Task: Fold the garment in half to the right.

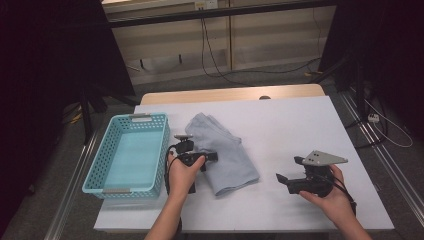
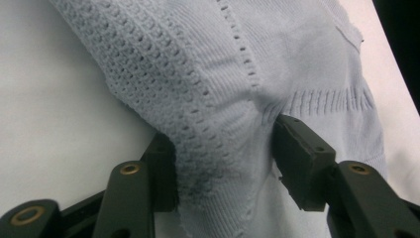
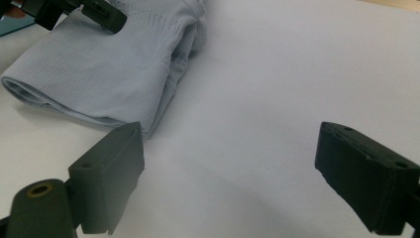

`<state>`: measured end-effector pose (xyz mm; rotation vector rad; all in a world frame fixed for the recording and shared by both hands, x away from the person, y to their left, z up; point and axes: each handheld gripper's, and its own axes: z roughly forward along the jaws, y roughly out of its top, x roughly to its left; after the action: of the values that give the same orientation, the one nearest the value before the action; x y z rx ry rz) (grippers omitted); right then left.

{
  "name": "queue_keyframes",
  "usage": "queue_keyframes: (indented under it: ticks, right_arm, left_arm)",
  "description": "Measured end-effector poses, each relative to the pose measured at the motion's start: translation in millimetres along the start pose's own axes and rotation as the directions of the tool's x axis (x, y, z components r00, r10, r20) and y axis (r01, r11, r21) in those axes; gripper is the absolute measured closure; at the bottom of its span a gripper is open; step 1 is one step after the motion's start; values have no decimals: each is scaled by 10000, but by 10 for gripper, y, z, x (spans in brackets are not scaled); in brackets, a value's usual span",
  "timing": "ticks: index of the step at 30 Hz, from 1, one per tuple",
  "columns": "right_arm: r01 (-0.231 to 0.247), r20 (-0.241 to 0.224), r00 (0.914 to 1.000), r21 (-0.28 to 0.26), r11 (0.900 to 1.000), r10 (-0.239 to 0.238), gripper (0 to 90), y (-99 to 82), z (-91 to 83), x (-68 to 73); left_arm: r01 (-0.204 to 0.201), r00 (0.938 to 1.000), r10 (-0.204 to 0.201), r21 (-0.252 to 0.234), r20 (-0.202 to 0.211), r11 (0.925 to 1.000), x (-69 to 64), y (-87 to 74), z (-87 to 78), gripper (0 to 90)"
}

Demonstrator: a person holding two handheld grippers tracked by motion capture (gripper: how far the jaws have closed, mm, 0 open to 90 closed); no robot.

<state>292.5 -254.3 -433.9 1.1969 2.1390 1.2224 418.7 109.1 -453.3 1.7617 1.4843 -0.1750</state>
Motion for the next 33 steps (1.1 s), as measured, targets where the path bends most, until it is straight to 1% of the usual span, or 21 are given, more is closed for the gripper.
queue_keyframes:
  ticks: [4,5,6,10,13,14,15,17,19,22,23,26,31,33]
  right_arm:
    - [-13,7,10000,-5,10000,13,118,4,4,-5]
    - [-24,-2,10000,-1,10000,24,118,5,6,-5]
    - [-27,4,10000,1,10000,27,118,7,7,-3]
    - [-7,12,10000,-19,10000,7,118,14,7,-4]
    - [-13,14,10000,-10,10000,13,118,9,7,-10]
    - [-31,9,10000,13,10000,31,119,7,8,-10]
    - [-18,9,10000,14,10000,18,118,6,7,-12]
    - [-47,14,10000,4,10000,47,118,9,2,-12]
    - [-34,23,10000,-22,10000,34,118,10,-2,-17]
    - [-84,11,10000,-8,10000,84,117,3,-2,-24]
    - [-82,-4,10000,-1,10000,82,117,1,1,-26]
    - [-44,-36,10000,30,10000,44,115,0,6,-26]
    - [-45,-62,10000,0,10000,45,113,4,5,-22]
    - [-41,-75,10000,-8,10000,41,113,4,7,-21]
  left_arm:
    - [38,9999,-37,-164,97,9999,-9,0,44,514]
    - [158,9998,-155,-220,124,9996,-16,1,57,521]
    - [125,9998,-122,-196,131,9997,-18,3,68,526]
    - [115,9999,-114,-365,33,9993,-58,6,119,555]
    - [78,9999,-80,-336,-75,9994,-82,23,153,585]
    - [134,9999,-137,-357,-83,9993,-92,28,162,593]
    - [62,9999,-65,-251,-120,9997,-96,40,169,605]
    - [138,9998,-141,-189,-141,9997,-103,53,183,646]
    - [88,9999,-90,-179,-94,9998,-111,65,196,682]
    - [-8,10000,7,-166,-85,9999,-144,80,205,704]
    - [-77,9999,76,-122,-123,9999,-154,85,208,707]
    - [-96,9999,95,-104,-108,9999,-171,100,218,711]
    - [71,10000,-70,37,-16,10000,-177,138,205,715]
    - [33,10000,-34,147,49,9999,-185,162,187,716]
